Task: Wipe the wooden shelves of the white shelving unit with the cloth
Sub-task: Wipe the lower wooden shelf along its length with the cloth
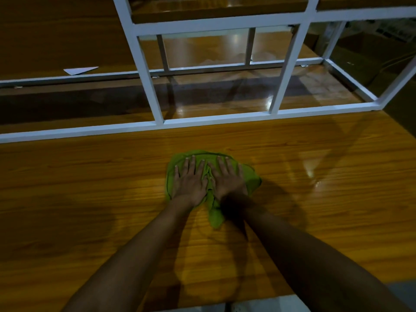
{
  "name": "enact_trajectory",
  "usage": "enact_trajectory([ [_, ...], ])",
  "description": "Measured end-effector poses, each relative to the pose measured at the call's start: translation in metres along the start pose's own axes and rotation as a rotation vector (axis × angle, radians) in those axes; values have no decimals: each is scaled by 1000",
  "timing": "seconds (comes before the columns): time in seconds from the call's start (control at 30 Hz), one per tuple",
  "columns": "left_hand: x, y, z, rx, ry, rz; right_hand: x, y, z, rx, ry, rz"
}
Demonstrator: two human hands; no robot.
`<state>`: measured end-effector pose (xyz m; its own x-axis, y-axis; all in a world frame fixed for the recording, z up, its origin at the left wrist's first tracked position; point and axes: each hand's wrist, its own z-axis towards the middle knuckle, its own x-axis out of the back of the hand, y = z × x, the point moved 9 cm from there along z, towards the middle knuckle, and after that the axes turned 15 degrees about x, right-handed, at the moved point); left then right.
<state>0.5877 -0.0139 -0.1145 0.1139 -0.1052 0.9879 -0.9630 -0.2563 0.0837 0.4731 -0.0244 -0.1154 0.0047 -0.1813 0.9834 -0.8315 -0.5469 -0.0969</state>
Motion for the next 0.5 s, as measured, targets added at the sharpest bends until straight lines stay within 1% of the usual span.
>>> enact_trajectory([
  [0.17,-2,19,-31,-28,-8,-26,0,5,-37,45,72,-28],
  [0.27,-3,35,-44,-68,4,-31,3,19,-51,32,116,-18],
  [0.4,1,53,-32,-100,-42,-37,1,41,-50,-24,47,-22],
  [0.5,3,59,-21,-139,-47,-25,-1,47,-42,-82,45,14],
])
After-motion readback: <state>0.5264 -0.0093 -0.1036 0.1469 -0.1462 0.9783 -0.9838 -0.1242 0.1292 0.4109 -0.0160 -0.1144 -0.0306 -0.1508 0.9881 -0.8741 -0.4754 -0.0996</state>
